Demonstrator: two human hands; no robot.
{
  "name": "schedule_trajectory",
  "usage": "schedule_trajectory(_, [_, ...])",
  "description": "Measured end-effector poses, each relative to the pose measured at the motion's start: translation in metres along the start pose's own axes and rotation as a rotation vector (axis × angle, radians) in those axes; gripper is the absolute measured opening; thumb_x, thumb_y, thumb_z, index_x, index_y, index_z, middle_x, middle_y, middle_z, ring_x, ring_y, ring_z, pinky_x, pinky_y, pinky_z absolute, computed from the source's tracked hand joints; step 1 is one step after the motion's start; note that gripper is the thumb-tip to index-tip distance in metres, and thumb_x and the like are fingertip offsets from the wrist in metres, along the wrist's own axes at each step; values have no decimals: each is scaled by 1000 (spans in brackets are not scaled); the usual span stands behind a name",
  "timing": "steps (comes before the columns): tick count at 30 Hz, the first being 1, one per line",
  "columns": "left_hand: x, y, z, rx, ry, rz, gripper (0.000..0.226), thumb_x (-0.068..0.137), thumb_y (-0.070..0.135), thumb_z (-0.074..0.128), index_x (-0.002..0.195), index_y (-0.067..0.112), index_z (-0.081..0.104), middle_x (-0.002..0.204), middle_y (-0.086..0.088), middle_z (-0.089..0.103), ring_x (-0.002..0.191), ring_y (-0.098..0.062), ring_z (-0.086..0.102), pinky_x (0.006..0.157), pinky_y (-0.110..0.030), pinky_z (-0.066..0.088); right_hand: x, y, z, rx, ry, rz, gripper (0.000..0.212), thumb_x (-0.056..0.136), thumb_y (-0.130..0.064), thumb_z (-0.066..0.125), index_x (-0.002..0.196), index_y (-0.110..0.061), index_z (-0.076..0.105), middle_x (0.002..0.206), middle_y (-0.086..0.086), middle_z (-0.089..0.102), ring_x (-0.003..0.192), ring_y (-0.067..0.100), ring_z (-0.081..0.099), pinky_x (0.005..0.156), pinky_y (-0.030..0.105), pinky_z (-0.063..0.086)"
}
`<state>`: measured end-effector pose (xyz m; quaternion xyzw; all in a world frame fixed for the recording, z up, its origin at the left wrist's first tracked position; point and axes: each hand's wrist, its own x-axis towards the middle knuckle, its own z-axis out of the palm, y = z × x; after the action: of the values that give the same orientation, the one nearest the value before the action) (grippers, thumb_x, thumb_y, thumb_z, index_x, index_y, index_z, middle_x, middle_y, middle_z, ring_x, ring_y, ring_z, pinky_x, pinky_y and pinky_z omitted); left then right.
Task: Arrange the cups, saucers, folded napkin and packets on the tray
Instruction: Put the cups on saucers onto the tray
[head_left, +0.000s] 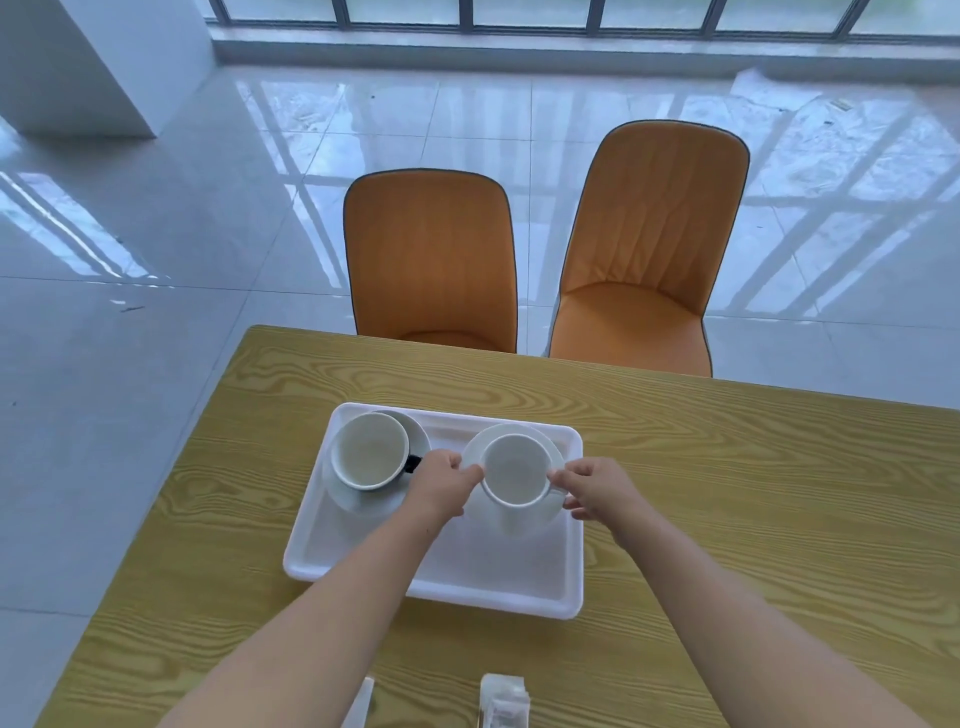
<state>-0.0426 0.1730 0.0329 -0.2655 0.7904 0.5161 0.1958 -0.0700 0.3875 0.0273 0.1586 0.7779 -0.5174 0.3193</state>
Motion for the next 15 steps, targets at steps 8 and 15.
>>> schedule_trajectory(8, [19, -9, -3, 1, 50, 1, 15, 87, 25, 66, 82, 12, 62, 73, -4, 51, 62, -24, 51, 70, -46, 59, 17, -2, 11, -39, 74, -18, 23, 88, -28, 71, 80, -11, 59, 74, 9, 53, 67, 19, 58, 65, 33, 52])
schedule_trajectory(15, [22, -9, 1, -16, 50, 2, 24, 88, 30, 67, 97, 8, 66, 94, -6, 62, 87, -31, 65, 84, -53, 58, 25, 2, 12, -91, 116, -32, 26, 89, -28, 69, 76, -11, 56, 69, 11, 52, 65, 22, 55, 65, 35, 51])
